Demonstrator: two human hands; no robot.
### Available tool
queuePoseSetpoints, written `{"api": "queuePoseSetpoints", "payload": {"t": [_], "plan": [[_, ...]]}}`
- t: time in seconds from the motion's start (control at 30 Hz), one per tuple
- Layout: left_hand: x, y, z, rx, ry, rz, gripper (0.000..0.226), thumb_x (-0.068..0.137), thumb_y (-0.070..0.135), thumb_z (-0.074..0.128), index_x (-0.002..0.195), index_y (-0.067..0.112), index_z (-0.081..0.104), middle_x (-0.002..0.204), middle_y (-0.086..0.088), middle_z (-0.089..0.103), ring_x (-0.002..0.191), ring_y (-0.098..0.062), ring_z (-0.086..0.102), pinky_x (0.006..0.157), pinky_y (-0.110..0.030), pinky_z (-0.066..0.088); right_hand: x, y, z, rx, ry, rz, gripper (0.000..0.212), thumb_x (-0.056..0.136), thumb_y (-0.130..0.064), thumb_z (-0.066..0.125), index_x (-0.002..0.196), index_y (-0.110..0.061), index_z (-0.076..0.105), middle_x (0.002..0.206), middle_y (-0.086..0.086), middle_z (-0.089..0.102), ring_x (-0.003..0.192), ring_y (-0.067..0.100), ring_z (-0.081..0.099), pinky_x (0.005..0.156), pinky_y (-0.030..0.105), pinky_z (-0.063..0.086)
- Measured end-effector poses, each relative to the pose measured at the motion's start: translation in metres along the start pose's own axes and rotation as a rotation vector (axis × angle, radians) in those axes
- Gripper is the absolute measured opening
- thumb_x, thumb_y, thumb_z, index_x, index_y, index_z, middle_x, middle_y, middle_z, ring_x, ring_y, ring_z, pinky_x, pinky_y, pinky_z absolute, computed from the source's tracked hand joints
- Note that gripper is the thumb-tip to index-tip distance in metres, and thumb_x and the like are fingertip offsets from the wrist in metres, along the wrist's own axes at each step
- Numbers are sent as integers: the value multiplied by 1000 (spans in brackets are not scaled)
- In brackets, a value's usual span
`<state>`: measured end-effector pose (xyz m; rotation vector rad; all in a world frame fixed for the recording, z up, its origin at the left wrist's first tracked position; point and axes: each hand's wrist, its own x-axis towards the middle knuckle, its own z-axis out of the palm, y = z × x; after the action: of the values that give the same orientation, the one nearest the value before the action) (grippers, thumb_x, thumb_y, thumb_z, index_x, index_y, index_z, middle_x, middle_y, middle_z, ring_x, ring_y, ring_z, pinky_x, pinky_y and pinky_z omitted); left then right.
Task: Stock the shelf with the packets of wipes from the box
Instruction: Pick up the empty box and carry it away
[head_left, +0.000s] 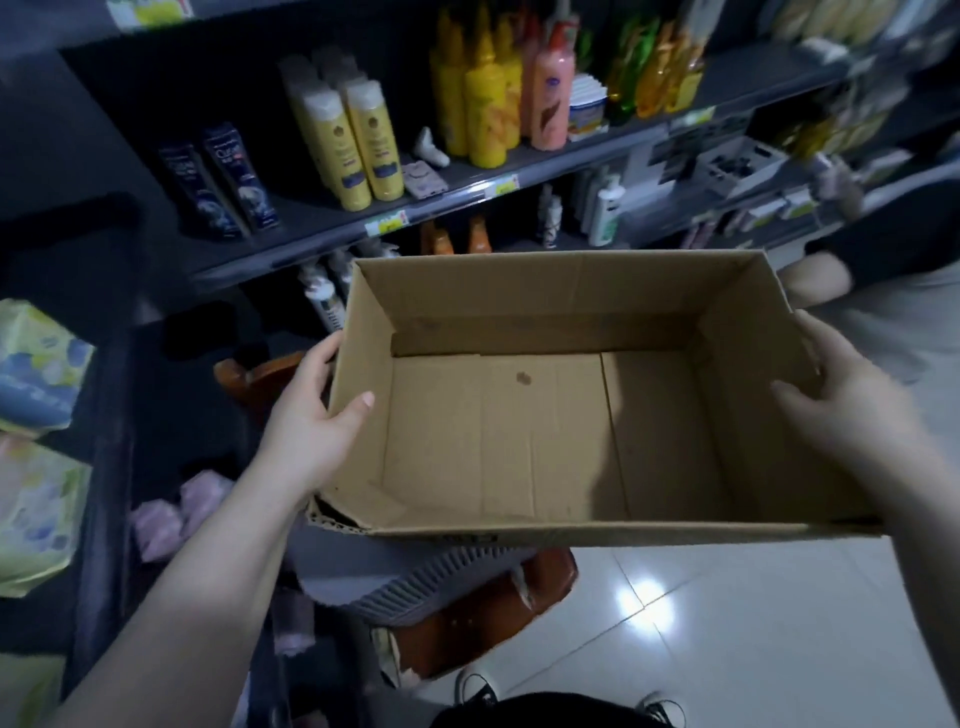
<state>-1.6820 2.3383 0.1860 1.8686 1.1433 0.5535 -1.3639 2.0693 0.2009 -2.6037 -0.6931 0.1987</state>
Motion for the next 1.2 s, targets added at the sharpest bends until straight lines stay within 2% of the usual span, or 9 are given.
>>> {"api": "queuePoseSetpoints", "payload": {"t": [0.13, 0.23, 0.37, 0.63, 0.73, 0.87, 1.0, 1.1, 1.2], "plan": [[6, 38, 58, -6, -93, 58, 62, 91, 20, 61, 141, 40, 32, 139, 12, 43, 130, -4, 35, 99, -39, 42, -7, 64, -31, 13, 65, 110, 71, 84, -17, 60, 145, -36, 27, 119, 18, 61, 103, 40, 58, 80, 39, 43], [4, 72, 111, 14, -158, 82, 64, 91, 20, 61, 143, 39, 30, 140, 9, 42, 122, -1, 35, 92, -38, 45, -17, 113, -57, 41, 105, 174, 71, 85, -15, 60, 145, -36, 28, 117, 20, 62, 101, 39, 58, 80, 40, 47], [-9, 114, 184, 22, -247, 142, 65, 92, 18, 60, 145, 36, 28, 143, 6, 41, 118, -3, 38, 84, -32, 42, -32, 180, -92, -1, 138, 291, 67, 86, -21, 58, 143, -39, 27, 116, 14, 63, 98, 36, 59, 78, 42, 50], [-43, 198, 324, 52, -450, 312, 64, 89, 12, 62, 144, 27, 33, 135, 5, 46, 113, -4, 42, 90, -26, 36, -80, 307, -151, -20, 248, 523, 64, 86, -24, 56, 143, -37, 29, 118, 12, 63, 102, 38, 58, 80, 41, 47], [-61, 226, 373, 74, -532, 365, 66, 89, 14, 62, 145, 27, 31, 131, 8, 45, 119, -8, 43, 95, -31, 38, -104, 350, -170, 25, 282, 624, 65, 86, -23, 57, 143, -38, 29, 116, 11, 64, 100, 38, 59, 80, 41, 46], [-75, 256, 431, 87, -680, 421, 67, 88, 15, 64, 145, 28, 31, 127, 10, 45, 116, -8, 45, 98, -34, 40, -132, 391, -186, 40, 336, 782, 66, 84, -24, 59, 142, -37, 30, 119, 14, 63, 102, 39, 59, 83, 43, 48], [-76, 289, 488, 107, -809, 487, 70, 84, 26, 68, 142, 37, 31, 134, 6, 49, 122, -16, 50, 100, -47, 44, -155, 420, -194, 91, 401, 899, 65, 84, -27, 58, 140, -38, 28, 120, 11, 63, 101, 36, 60, 84, 48, 51], [-81, 321, 542, 109, -897, 584, 67, 87, 20, 65, 143, 33, 32, 128, 10, 47, 120, -13, 49, 98, -40, 44, -164, 441, -204, 108, 449, 1000, 65, 84, -27, 58, 141, -37, 29, 117, 10, 63, 98, 34, 60, 82, 45, 50], [-83, 357, 598, 114, -1000, 672, 68, 87, 19, 64, 145, 30, 30, 129, 14, 44, 122, -9, 45, 99, -35, 41, -163, 462, -218, 92, 509, 1105, 65, 85, -25, 59, 143, -34, 30, 126, 11, 60, 108, 36, 57, 86, 41, 45]]}}
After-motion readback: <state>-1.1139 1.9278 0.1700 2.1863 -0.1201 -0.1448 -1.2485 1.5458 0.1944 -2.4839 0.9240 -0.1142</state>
